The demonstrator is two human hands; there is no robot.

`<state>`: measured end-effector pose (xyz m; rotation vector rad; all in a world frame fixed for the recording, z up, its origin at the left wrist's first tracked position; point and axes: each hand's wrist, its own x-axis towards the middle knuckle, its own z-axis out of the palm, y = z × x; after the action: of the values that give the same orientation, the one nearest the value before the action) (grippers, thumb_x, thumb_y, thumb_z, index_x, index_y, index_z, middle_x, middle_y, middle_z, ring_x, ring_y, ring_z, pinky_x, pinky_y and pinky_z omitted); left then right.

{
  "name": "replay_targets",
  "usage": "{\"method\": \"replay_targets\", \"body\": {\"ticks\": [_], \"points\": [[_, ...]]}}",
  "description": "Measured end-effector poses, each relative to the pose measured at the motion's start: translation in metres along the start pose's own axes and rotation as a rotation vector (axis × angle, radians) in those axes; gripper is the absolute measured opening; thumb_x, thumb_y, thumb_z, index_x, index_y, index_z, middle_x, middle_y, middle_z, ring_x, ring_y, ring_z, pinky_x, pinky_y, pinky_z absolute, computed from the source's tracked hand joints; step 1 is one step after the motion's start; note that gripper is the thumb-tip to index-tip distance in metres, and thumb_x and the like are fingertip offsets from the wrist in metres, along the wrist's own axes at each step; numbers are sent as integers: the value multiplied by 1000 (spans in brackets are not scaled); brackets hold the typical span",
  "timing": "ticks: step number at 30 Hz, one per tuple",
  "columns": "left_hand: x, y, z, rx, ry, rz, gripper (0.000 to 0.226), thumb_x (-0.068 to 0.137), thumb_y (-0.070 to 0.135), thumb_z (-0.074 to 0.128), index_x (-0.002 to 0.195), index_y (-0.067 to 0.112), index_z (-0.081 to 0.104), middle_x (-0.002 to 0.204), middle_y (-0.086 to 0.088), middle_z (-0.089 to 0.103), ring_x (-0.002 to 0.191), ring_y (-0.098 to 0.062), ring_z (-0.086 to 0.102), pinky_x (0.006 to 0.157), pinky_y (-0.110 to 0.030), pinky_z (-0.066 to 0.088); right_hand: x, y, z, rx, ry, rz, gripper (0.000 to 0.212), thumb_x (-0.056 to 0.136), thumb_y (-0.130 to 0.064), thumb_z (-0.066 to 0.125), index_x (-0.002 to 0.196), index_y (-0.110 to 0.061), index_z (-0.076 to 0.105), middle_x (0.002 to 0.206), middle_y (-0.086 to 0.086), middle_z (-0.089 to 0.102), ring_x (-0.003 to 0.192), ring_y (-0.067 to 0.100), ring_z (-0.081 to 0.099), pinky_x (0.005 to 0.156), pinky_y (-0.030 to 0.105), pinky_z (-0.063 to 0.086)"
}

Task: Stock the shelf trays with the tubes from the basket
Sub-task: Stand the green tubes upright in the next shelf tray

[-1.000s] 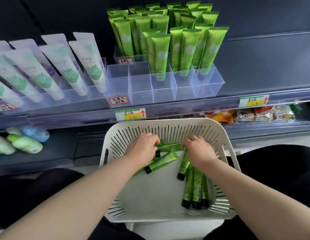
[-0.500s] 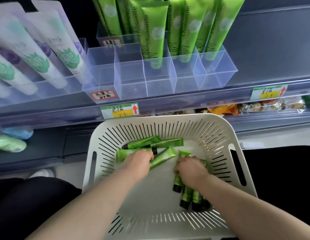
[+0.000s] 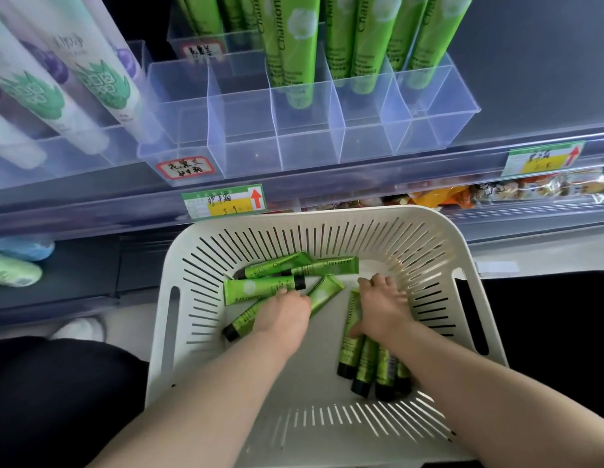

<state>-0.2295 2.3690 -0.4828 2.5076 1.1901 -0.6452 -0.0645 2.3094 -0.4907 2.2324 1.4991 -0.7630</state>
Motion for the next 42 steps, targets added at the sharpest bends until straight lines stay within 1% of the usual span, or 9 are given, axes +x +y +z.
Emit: {"method": "replay_targets", "body": {"ticks": [4,8,11,16,21,25,30,36,42], "points": [[6,13,-3,-65,46,-61,35,89,0,56,122,7,46,107,-11,58,93,-29,61,64,-36,44,-4,-2,-10,22,-4,-9,83,60,-50,82,130,-20,49,130,8,45,124,30,36,102,47,33],[10,25,0,-74,-13,-115,45,84,-10,53,126,4,42,114,-16,57,99,-33,63,66,-36,41,-6,0,-24,105,40,-71,49,79,-28,71,124,-29,51,120,5,56,119,29,42,100,47,29],[14,26,1,-171,-67,-190,38,85,-10,48,121,5,50,111,-16,62,101,-35,62,68,-36,41,-7,6,-38,154,38,-61,46,85,-23,65,127,-34,50,124,7,58,127,32,40,107,49,23],[20,33,2,-211,-64,-204,35,90,1,52,125,7,47,117,-13,61,105,-30,63,78,-37,51,-17,11,-54,210,212,-148,33,88,-27,60,119,-37,55,101,-6,64,97,21,58,77,33,30],[13,35,7,-148,-127,-143,27,94,20,54,119,13,58,126,-12,52,105,-26,60,75,-32,49,-22,13,-56,255,340,-165,27,86,-28,62,113,-32,60,90,-8,62,86,19,59,74,31,37],[1,20,-6,-382,74,-165,18,90,39,57,84,23,52,92,-5,64,81,-28,60,58,-31,39,-28,11,-61,256,412,-169,23,87,-32,62,110,-28,61,98,-5,66,85,18,61,70,29,43],[-16,1,-31,-584,300,-103,18,84,37,66,92,25,54,87,3,66,81,-23,61,60,-32,43,-46,3,-78,249,486,-210,19,88,-28,60,107,-31,62,104,-6,63,98,20,58,78,33,43],[-41,-7,-71,-759,499,-91,20,85,37,69,76,35,52,66,12,57,60,1,52,49,-19,30,-80,-6,-106,234,570,-262,19,88,-26,54,105,-30,63,102,-8,61,97,18,58,71,31,36],[-71,-17,-138,-845,731,0,9,88,34,65,88,32,57,69,9,60,64,-8,57,58,-27,45,-113,-16,-158,224,689,-322,22,91,-28,55,112,-31,61,108,-6,61,103,21,57,79,35,42]]}}
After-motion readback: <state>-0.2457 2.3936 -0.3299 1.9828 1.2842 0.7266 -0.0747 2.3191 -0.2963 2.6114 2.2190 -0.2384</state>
